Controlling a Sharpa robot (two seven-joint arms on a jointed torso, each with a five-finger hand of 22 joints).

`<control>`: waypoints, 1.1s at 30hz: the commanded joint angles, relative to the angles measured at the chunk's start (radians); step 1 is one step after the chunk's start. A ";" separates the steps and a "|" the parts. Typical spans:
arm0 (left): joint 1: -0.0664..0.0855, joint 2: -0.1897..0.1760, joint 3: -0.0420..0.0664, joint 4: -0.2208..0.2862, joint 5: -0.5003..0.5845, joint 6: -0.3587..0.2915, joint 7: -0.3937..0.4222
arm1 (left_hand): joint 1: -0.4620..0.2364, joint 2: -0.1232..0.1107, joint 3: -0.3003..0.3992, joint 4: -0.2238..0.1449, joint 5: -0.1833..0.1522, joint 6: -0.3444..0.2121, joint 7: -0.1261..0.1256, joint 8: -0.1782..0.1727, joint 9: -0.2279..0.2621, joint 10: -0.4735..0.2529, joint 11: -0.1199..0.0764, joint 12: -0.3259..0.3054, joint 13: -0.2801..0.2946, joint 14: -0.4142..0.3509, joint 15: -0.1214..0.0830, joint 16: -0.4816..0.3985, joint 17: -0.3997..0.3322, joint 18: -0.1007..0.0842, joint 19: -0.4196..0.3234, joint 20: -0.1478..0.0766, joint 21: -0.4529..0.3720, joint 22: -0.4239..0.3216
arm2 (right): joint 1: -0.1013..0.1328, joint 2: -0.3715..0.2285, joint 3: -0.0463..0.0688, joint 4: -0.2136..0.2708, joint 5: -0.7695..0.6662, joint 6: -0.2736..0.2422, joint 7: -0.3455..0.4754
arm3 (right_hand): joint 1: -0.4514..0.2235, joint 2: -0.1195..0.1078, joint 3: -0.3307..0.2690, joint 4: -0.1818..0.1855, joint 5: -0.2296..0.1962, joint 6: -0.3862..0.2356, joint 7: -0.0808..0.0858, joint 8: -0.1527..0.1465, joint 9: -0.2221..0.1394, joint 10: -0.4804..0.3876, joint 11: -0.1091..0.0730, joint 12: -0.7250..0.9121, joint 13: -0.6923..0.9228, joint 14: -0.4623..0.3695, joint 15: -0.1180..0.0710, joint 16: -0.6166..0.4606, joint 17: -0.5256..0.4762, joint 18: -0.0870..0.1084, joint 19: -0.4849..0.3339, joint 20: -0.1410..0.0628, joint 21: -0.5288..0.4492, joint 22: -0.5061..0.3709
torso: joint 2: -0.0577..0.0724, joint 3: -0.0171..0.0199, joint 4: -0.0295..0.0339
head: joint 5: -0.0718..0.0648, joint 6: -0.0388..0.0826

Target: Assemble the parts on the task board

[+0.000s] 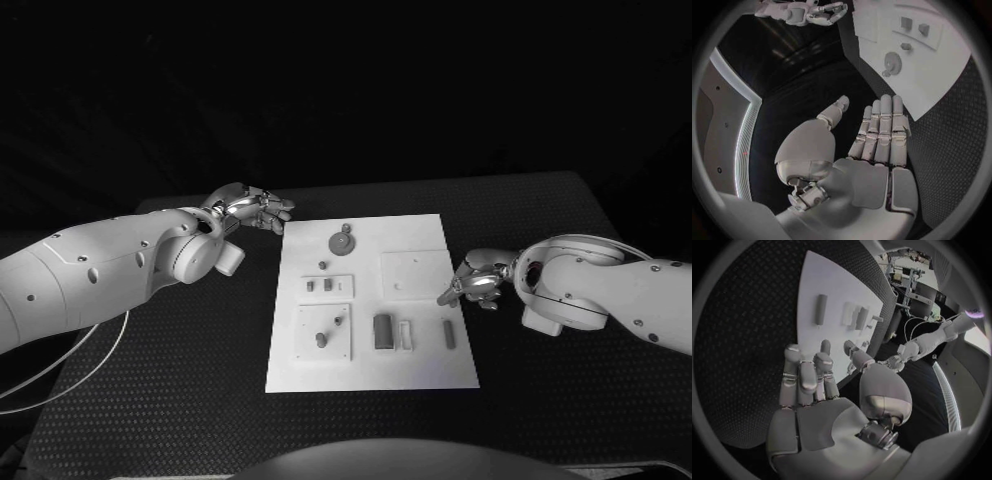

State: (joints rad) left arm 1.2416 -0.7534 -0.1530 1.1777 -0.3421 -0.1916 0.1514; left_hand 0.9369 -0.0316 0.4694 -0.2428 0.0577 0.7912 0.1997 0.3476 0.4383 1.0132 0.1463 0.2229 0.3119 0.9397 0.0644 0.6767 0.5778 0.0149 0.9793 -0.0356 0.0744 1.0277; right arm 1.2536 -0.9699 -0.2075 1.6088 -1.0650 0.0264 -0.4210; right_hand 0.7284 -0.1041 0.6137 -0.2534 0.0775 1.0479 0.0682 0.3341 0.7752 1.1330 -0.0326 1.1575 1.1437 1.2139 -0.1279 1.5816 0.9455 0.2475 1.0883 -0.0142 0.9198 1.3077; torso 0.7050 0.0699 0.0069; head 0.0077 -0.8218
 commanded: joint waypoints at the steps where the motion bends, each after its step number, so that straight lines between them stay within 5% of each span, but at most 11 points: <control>1: -0.001 0.000 0.001 0.001 0.005 0.014 0.010 | -0.011 -0.001 0.001 0.007 -0.001 -0.006 -0.001 0.002 -0.001 -0.006 0.002 -0.006 0.001 0.007 0.000 -0.003 0.001 0.006 0.004 0.001 -0.005 -0.002 | -0.006 -0.021 -0.003 0.012 -0.065 0.093 -0.049 | -0.002 0.001 -0.006 0.007 0.001 0.004 0.000 0.004 0.005 0.002 -0.007 0.004 -0.003 0.000 -0.008 -0.003 -0.004 0.014 0.006 -0.001 0.001 0.015 | 0.001 -0.0002 0.0019 | -0.009 0.003; 13: -0.004 0.000 0.001 0.001 0.005 0.017 0.011 | -0.011 0.000 0.001 0.007 -0.001 -0.005 -0.001 0.002 -0.001 -0.005 0.002 -0.006 0.001 0.007 0.000 -0.004 0.002 0.006 0.004 0.001 -0.005 -0.002 | -0.054 -0.024 -0.006 0.022 -0.147 0.108 -0.062 | -0.038 -0.028 0.003 0.058 0.001 -0.013 0.006 -0.019 0.002 0.000 -0.003 -0.004 -0.011 -0.016 -0.006 -0.008 -0.022 0.014 -0.001 -0.001 -0.004 0.016 | 0.002 -0.0060 0.0043 | -0.023 0.002; 23: -0.004 -0.002 0.001 0.002 0.005 0.018 0.011 | -0.011 0.000 0.001 0.007 -0.001 -0.005 -0.001 0.002 -0.002 -0.005 0.002 -0.006 0.001 0.007 0.000 -0.004 0.002 0.006 0.003 0.001 -0.005 -0.002 | -0.098 0.015 -0.006 0.013 -0.188 0.082 -0.057 | -0.044 -0.038 0.009 0.074 0.001 -0.013 0.007 -0.026 -0.002 0.000 -0.001 -0.006 -0.013 -0.021 -0.004 -0.010 -0.029 0.014 -0.003 -0.001 -0.005 0.016 | 0.002 -0.0061 0.0069 | -0.020 -0.004; 33: -0.004 -0.002 0.001 0.003 0.005 0.019 0.010 | -0.011 0.000 0.001 0.008 -0.001 -0.006 -0.001 0.002 -0.002 -0.005 0.002 -0.006 0.001 0.006 0.000 -0.005 0.003 0.006 0.003 0.001 -0.005 -0.002 | -0.105 0.040 -0.006 0.007 -0.258 0.086 -0.061 | -0.038 -0.031 0.013 0.076 0.001 -0.011 0.007 -0.028 -0.003 0.000 -0.001 -0.007 -0.014 -0.021 -0.004 -0.011 -0.029 0.014 -0.003 -0.002 -0.005 0.017 | 0.002 -0.0049 0.0047 | -0.017 -0.009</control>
State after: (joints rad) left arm 1.2368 -0.7571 -0.1531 1.1777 -0.3419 -0.1860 0.1516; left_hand 0.9369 -0.0316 0.4694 -0.2428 0.0577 0.7912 0.1996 0.3476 0.4376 1.0132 0.1464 0.2229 0.3118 0.9397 0.0644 0.6767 0.5796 0.0150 0.9793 -0.0356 0.0744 1.0270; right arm 1.1640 -0.9382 -0.2027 1.6221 -1.2530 0.0917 -0.4702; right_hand 0.6927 -0.1397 0.6252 -0.1791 0.0775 1.0418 0.0736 0.3137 0.7746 1.1351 -0.0340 1.1575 1.1300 1.1985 -0.1318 1.5777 0.9169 0.2475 1.0882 -0.0141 0.9196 1.3075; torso 0.7072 0.0641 0.0124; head -0.0106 -0.8293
